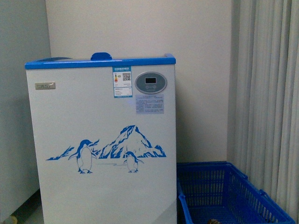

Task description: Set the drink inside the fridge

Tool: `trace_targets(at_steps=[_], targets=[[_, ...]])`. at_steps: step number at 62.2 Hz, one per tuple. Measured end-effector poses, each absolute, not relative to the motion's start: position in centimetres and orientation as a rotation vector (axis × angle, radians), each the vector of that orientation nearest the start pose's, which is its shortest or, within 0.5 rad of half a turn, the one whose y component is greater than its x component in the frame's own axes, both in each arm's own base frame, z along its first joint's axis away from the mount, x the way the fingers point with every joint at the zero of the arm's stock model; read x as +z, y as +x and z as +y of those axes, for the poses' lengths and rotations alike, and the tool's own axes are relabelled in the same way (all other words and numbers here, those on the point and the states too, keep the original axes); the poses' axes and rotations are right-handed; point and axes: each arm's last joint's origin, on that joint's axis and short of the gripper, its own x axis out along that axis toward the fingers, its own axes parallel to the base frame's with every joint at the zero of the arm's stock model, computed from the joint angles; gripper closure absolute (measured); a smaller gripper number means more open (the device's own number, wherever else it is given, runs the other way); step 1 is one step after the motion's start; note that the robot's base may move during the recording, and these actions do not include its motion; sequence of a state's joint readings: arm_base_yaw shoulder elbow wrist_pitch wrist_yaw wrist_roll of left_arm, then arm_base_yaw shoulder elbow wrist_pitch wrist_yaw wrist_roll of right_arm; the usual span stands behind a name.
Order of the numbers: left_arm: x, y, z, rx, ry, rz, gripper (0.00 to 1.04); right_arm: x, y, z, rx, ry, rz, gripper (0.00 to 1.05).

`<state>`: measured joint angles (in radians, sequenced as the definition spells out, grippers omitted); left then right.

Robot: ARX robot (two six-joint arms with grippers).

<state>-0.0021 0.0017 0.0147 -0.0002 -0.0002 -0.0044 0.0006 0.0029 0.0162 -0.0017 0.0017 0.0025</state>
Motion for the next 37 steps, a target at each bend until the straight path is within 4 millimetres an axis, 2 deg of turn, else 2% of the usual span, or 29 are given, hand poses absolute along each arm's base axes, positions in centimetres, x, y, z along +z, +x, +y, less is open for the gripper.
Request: trace_targets(at_steps=[37], targets=[[16.84,9.69,-0.02,-0.002,-0.005,-0.013,0.08,16.86,9.69,0.00,-0.001,0.003,-0.012,0.07]])
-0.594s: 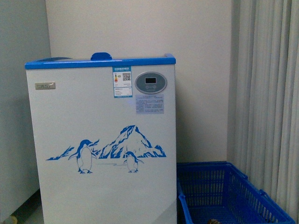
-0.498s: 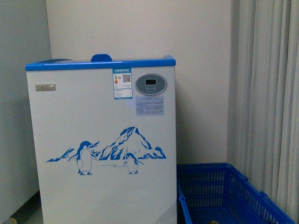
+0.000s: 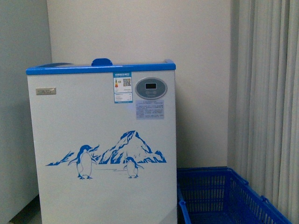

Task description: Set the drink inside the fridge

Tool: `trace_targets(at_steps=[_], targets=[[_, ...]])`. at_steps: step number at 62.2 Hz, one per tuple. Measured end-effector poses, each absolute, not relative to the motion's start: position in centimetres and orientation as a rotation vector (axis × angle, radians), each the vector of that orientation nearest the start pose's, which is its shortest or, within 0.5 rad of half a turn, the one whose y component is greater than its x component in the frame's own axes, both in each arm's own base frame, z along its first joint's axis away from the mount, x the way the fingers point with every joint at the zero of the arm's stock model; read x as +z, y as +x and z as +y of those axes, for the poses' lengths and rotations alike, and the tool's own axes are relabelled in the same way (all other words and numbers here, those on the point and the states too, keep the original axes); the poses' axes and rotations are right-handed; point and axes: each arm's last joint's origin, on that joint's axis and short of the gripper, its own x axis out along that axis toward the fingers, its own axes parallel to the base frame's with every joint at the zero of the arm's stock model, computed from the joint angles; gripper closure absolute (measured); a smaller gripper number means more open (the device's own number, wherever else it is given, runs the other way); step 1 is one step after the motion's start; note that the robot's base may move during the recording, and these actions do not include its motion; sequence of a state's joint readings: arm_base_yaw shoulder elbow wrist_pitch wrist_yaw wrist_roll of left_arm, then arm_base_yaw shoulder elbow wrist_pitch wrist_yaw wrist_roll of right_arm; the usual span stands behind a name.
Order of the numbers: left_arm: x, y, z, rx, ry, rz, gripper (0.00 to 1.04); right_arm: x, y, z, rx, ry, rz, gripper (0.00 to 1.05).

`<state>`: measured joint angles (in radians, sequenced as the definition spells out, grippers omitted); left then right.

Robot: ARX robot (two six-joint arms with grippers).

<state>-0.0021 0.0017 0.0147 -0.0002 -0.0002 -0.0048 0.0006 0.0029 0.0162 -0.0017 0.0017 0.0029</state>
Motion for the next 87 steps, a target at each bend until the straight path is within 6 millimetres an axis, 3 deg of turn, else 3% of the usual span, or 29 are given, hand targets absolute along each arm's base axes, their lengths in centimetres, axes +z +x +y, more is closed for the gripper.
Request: trace_targets(at_steps=[87], targets=[[16.84,9.69,-0.02,-0.002,-0.004,-0.013,0.08,16.86,9.69,0.01,0.001,0.002,-0.012,0.07]])
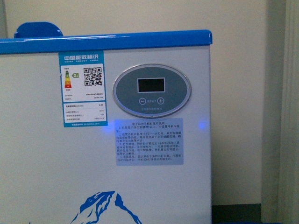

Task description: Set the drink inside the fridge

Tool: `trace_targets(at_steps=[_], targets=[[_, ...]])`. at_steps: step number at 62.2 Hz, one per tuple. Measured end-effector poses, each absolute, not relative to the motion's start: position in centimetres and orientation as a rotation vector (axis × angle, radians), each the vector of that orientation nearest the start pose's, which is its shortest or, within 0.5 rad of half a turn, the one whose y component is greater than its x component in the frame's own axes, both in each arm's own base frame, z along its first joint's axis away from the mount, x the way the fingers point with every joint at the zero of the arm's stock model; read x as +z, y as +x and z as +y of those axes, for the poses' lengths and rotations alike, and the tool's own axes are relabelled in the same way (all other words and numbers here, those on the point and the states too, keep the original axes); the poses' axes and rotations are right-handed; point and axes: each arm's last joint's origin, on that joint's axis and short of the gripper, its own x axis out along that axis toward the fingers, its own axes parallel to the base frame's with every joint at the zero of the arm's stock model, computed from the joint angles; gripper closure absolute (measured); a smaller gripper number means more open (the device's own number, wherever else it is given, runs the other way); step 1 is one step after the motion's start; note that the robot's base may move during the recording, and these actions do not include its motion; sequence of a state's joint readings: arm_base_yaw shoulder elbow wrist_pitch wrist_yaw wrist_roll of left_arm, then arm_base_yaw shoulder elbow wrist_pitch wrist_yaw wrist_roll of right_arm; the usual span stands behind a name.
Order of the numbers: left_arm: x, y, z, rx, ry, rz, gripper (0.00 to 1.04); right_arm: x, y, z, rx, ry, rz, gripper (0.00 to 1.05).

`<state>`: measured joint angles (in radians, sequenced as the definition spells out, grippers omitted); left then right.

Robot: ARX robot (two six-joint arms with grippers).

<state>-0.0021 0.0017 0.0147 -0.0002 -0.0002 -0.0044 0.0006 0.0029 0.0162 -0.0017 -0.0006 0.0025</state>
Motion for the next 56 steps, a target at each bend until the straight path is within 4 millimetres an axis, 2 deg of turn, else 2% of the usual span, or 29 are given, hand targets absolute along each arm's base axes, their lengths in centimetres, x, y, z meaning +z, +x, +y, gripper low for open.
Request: trace_targets(at_steps=[21,22,25,27,30,37,40,42,49,56], targets=[[16.8,9.7,0.0,-0.002,-0.004,-0.012,0.08,16.9,9.7,0.0,0.002,0.002,-0.012,0.07],[16.8,9.7,0.0,-0.002,-0.004,-0.012,0.08,16.8,9.7,0.0,-0.011,0.010,0.009,0.07],[16.8,9.7,0.0,-0.001,-0.004,-0.012,0.08,16.8,10.0,-0.2,-0.116,0.041,0.220,0.07],[16.8,9.7,0.0,-0.002,-0.004,-0.012,0.08,17.0,10.7,-0.6,-0.153,0.041,0.346,0.07],[16.8,9.7,0.0,-0.002,-0.004,-0.012,0.08,17.1,12.1,-1.2,-0.158,0.041,0.438,0.07],[16.8,9.7,0.0,-0.002,-0.004,-0.012,0.08,17.0,18.1,-3.7,-0.171,-0.022,0.569,0.07],[16.8,9.7,0.0,-0.002,-0.004,-0.012,0.08,15.5,20.7,-4.3,-0.140,-0.074,0.642,0.07],[16.8,9.7,0.0,-0.002,-0.004,-0.012,0.08,14.5,21.7,-4.5,-0.128,-0.098,0.682,0.07],[16.8,9.7,0.0,-0.002,-0.004,-0.012,0.08,10.6,24.1,-4.6,-0.081,-0.207,0.773,0.07],[16.8,9.7,0.0,-0.002,-0.004,-0.012,0.08,7.6,26.2,-4.5,-0.048,-0.281,0.826,0.07]])
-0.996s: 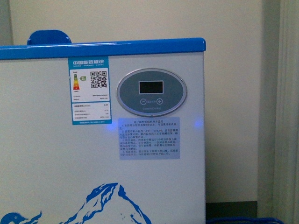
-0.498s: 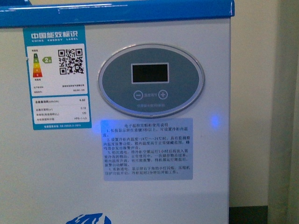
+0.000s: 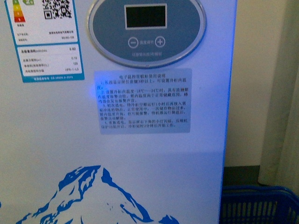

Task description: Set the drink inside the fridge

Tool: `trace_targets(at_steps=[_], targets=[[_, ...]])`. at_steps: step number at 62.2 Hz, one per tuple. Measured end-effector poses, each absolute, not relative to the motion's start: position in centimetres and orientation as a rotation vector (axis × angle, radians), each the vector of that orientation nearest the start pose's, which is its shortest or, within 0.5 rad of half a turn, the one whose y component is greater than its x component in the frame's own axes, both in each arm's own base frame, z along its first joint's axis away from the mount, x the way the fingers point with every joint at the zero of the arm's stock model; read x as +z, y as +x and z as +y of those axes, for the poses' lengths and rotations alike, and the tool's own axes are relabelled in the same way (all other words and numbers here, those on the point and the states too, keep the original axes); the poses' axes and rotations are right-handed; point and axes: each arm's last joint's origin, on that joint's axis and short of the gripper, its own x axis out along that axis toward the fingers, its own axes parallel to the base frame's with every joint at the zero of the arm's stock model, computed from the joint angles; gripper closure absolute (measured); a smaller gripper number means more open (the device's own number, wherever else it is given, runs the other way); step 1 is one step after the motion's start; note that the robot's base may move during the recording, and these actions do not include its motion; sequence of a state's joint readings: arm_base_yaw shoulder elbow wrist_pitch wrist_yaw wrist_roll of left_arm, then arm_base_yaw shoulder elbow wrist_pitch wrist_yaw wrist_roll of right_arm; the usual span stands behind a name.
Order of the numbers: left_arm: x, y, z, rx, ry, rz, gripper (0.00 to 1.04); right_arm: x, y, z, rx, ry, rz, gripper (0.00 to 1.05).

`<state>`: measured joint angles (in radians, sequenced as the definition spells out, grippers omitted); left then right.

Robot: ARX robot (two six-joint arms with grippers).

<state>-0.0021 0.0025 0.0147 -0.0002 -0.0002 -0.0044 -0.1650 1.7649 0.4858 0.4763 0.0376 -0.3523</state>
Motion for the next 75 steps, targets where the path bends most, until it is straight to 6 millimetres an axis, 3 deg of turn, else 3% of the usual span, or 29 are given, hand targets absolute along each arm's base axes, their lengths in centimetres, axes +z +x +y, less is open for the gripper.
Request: trace_targets(at_steps=[15,38,63,75], targets=[[16.8,9.7,0.0,-0.002,-0.004,-0.012,0.08,-2.7,30.8,-2.5,0.122,-0.377,0.963,0.07],[16.8,9.7,0.0,-0.002,-0.004,-0.012,0.08,-12.9,35.9,-2.4,0.160,-0.467,1.031,0.07],[16.8,9.7,0.0,-0.002,-0.004,-0.012,0.08,-17.8,37.4,-2.8,0.157,-0.501,1.082,0.07],[16.8,9.7,0.0,-0.002,-0.004,-0.012,0.08,-19.0,38.1,-3.8,0.152,-0.483,1.094,0.07]])
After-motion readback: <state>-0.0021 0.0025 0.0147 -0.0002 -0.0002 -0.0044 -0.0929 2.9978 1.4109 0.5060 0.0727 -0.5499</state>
